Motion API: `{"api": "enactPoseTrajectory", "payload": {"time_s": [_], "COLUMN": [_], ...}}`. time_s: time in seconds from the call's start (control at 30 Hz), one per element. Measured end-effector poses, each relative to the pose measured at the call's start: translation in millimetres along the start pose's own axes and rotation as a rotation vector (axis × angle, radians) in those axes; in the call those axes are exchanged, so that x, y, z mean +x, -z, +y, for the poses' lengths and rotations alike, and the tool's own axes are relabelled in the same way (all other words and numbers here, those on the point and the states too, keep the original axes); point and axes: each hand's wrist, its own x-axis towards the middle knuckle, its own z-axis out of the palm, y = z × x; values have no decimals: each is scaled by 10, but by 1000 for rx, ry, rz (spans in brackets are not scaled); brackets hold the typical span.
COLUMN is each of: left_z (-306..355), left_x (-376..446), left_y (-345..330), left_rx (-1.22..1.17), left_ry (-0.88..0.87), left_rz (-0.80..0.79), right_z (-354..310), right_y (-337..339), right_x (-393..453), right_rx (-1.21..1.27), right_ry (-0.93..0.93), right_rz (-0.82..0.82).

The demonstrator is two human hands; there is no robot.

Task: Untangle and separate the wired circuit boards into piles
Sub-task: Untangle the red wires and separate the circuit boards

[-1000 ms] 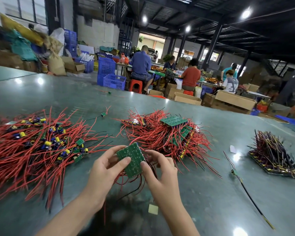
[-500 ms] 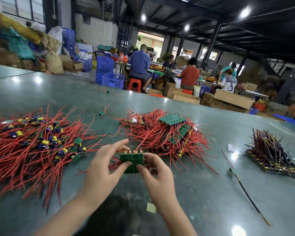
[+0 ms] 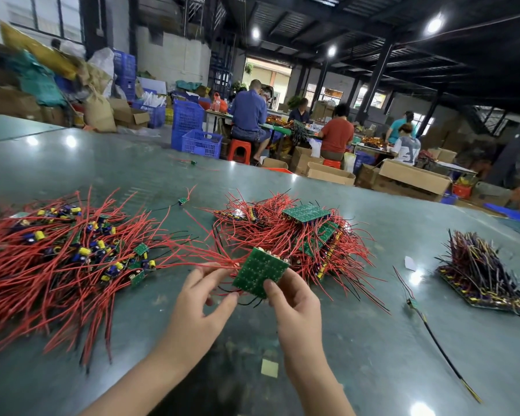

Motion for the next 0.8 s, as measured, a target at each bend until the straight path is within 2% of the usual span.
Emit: {"api": "enactPoseTrajectory", "payload": {"time_s": [0.17, 0.27, 0.33, 0.4, 0.53, 0.67, 0.8], "left_z": [-34, -57, -60, -63, -40, -30, -46], "left_x": [5, 12, 21, 38, 59, 73, 82], "left_y": [-39, -59, -62, -51, -9, 6, 27], "left_rx": [-392, -591, -711, -721, -660, -612, -593], "left_ry": [199, 300, 415, 460, 411, 361, 378], "left_rz": [26, -46, -38, -11, -2, 7, 27], "right_z": [12, 17, 20, 18, -16, -21, -50], "right_y": [-23, -42, -61, -84, -93, -83, -69], "right_x": [-5, -14, -23, -39, -56, -56, -49], "right_rx": [-56, -52, -51, -50, -15, -78, -92], "right_ry": [52, 46, 33, 18, 6, 34, 45], "right_rz": [3, -29, -63, -98, -155, -142, -175]}}
